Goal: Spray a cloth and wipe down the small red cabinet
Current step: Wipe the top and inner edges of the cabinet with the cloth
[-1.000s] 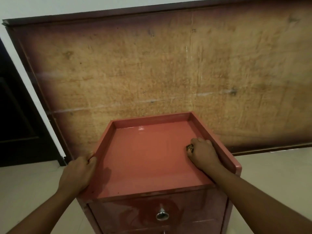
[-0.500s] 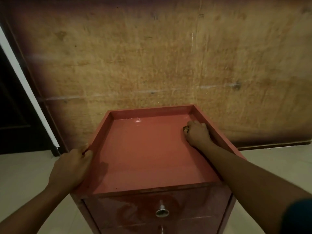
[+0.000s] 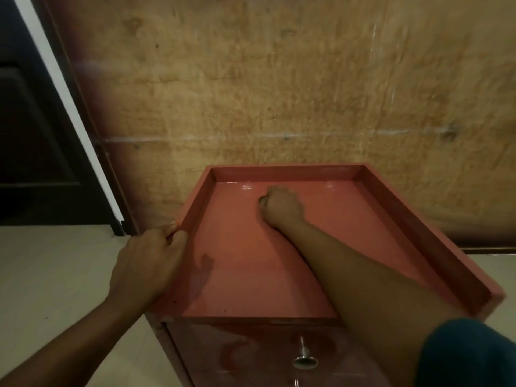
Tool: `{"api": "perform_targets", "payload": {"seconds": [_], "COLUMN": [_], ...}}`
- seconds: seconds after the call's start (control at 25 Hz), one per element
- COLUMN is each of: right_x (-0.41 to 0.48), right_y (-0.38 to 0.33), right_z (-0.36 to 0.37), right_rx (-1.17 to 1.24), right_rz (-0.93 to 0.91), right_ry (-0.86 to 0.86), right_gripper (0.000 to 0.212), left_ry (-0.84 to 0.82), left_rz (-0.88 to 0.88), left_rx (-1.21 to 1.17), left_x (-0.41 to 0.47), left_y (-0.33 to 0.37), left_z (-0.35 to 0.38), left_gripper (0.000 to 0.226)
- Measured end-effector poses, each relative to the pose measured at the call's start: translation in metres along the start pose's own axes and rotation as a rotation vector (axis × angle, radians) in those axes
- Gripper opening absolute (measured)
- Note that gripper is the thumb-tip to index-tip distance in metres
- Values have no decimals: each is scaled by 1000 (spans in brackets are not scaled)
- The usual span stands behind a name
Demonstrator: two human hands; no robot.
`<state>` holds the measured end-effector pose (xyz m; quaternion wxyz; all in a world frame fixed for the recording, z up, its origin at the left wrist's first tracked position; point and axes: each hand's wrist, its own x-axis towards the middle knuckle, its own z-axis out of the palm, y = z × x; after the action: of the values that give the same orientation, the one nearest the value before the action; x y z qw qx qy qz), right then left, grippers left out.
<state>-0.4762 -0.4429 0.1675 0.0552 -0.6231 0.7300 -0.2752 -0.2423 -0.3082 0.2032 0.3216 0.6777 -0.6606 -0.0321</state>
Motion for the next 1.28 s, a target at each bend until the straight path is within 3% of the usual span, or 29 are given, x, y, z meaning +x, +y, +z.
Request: {"api": "perform_targets", "payload": {"seconds": [0.12, 0.2, 0.28, 0.72, 1.04, 1.28], "right_x": [-27, -35, -34, 48, 80, 91], "right_y": [-96, -122, -120, -108, -100, -69], "right_z": [46, 57, 60, 69, 74, 59], "right_rx": [43, 32, 20, -9, -35, -36], "right_rz": [-159, -176, -170, -199, -247, -301], "right_ry": [-105, -94, -92, -168, -126, -53], "right_gripper": [34, 37, 38, 40, 35, 29], "left_ry": [2, -7, -2, -80, -123, -144], "left_rz": [-20, -28, -9, -77, -132, -40], "left_rx": [-35, -59, -53, 102, 181, 323], "left_x": [-2, 0, -2, 0, 2, -1], "left_y": [-1, -2, -2, -1, 5, 13], "left_z": [3, 1, 2, 1, 0, -3], "left_gripper": [47, 43, 52, 49, 52, 51]}}
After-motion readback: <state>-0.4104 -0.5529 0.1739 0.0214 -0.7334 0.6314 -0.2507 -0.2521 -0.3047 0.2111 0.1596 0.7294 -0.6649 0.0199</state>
